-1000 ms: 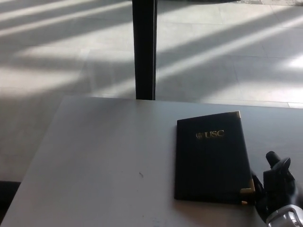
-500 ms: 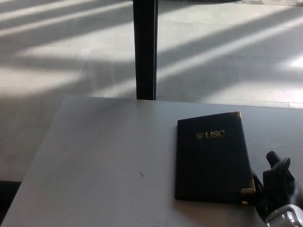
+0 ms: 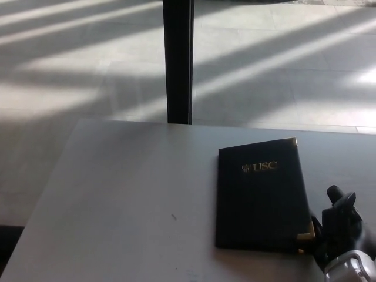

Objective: There is a diary kept infront of the robot and the robot uses its right hand to grab its cover and puses it to the left to open it.

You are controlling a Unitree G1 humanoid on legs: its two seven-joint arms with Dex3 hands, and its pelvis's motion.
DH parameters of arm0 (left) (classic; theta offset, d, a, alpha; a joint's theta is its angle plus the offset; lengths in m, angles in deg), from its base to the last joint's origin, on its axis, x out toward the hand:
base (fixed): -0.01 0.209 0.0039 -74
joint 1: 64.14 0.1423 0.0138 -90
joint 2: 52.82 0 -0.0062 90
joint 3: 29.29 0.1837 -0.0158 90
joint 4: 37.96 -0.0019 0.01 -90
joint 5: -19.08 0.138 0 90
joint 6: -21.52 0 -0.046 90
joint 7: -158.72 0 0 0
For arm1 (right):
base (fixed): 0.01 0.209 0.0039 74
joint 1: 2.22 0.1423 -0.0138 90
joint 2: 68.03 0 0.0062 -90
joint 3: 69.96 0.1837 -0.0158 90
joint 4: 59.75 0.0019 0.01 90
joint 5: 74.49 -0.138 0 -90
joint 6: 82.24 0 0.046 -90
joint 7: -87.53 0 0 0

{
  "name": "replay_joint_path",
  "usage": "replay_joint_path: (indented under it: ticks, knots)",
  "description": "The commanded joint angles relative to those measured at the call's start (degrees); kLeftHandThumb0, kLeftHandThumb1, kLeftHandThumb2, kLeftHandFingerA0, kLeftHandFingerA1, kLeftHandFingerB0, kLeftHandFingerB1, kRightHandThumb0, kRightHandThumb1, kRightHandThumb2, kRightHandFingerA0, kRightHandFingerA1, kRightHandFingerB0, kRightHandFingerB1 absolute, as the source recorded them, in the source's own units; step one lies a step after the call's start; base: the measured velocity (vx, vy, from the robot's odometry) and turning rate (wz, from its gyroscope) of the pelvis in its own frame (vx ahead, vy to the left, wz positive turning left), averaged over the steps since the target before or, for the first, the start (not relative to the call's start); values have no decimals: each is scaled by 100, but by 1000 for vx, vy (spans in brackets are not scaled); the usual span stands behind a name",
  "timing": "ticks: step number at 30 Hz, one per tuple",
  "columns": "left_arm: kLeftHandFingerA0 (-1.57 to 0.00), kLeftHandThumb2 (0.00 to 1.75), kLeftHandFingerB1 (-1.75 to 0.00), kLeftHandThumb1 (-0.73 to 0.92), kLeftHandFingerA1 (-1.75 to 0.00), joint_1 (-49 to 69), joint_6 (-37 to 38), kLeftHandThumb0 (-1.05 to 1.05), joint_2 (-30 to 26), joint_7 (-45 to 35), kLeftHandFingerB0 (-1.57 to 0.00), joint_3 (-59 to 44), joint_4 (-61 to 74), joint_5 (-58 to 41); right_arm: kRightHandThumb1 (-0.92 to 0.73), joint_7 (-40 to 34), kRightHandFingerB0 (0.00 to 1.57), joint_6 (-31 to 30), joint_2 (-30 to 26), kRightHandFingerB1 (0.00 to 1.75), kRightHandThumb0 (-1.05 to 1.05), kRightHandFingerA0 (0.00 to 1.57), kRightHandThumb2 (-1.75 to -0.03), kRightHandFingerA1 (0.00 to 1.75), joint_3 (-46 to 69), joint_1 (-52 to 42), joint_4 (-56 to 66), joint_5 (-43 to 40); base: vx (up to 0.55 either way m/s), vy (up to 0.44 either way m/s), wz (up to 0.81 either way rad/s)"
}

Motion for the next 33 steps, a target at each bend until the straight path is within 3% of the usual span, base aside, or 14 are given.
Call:
replay_joint_path:
  ticks: [1,2,3,8,9,14,15,16,17,18,21,22,25,33]
  knots:
    - [-38,96,-72,92,-91,33,53,-92,-89,57,-27,-35,99,-64,-92,-48,36,-155,2161,45,-75,42,-72,54,-1165,-605,118,-301,0,0,0]
    - [-37,99,-72,92,-91,25,60,-93,-102,51,-26,-36,66,-62,-82,-69,32,-146,2176,49,-81,41,-84,59,-1204,-638,85,-289,0,0,0]
    - [-36,98,-71,92,-90,9,36,-92,-131,61,-25,-41,70,-67,-92,-52,35,-129,2189,45,-75,42,-72,57,-1261,-649,43,-299,0,0,0]
    - [-34,99,-68,92,-87,17,4,-91,-99,50,-22,-29,167,-77,-92,-65,37,-97,2218,48,-76,42,-70,58,-1595,-818,-26,-319,0,0,0]
    - [-34,100,-66,92,-87,5,-9,-93,-103,61,-21,-34,167,-85,-80,-99,36,-94,2262,52,-82,46,-81,62,-1682,-844,-64,-308,0,0,0]
    - [-36,100,-72,92,-90,-46,72,-90,-117,80,-26,12,69,-21,-92,-48,37,-92,2293,49,-76,44,-70,61,-2093,-1018,-66,-378,0,0,0]
    - [-39,126,-71,90,-85,-67,85,-83,-136,96,-30,-12,27,-36,-92,19,34,-88,2281,49,-77,39,-72,61,-2134,-1046,-68,-433,0,0,0]
    - [-39,126,-71,90,-85,-76,91,-83,-144,103,-30,-22,9,-43,-92,41,34,-75,2266,49,-77,39,-72,61,-2166,-1059,-69,-467,0,0,0]
    - [-35,100,-68,92,-87,-65,89,-91,-173,-10,-23,-20,-59,-53,-74,-26,33,-93,2261,57,-75,41,-110,66,-2290,-1120,-8,-465,0,0,0]
    - [-35,100,-69,92,-87,-68,75,-91,-187,-16,-24,-14,-79,-46,-92,-2,35,-89,2246,49,-78,39,-71,60,-2342,-1140,13,-486,0,0,0]
    - [-33,99,-67,92,-87,-53,75,-90,-166,-22,-22,-6,-34,-44,-92,-10,34,-49,2181,47,-78,39,-71,60,-2503,-1173,93,-537,0,0,0]
    - [-34,101,-66,92,-88,-55,68,-90,-167,-10,-21,-2,-29,-38,-81,-18,31,-53,2158,49,-83,39,-83,60,-2538,-1156,129,-554,0,0,0]
    - [-37,103,-70,92,-90,-30,102,-93,-179,24,-23,-13,-41,-24,-92,-106,37,-3,2086,47,-78,42,-70,57,-2741,-1139,229,-492,0,0,0]
    - [-33,100,-67,92,-86,41,-9,-91,-149,65,-22,-13,195,-46,-92,34,39,-109,1304,44,-78,45,-72,55,-3800,-666,693,196,0,0,0]
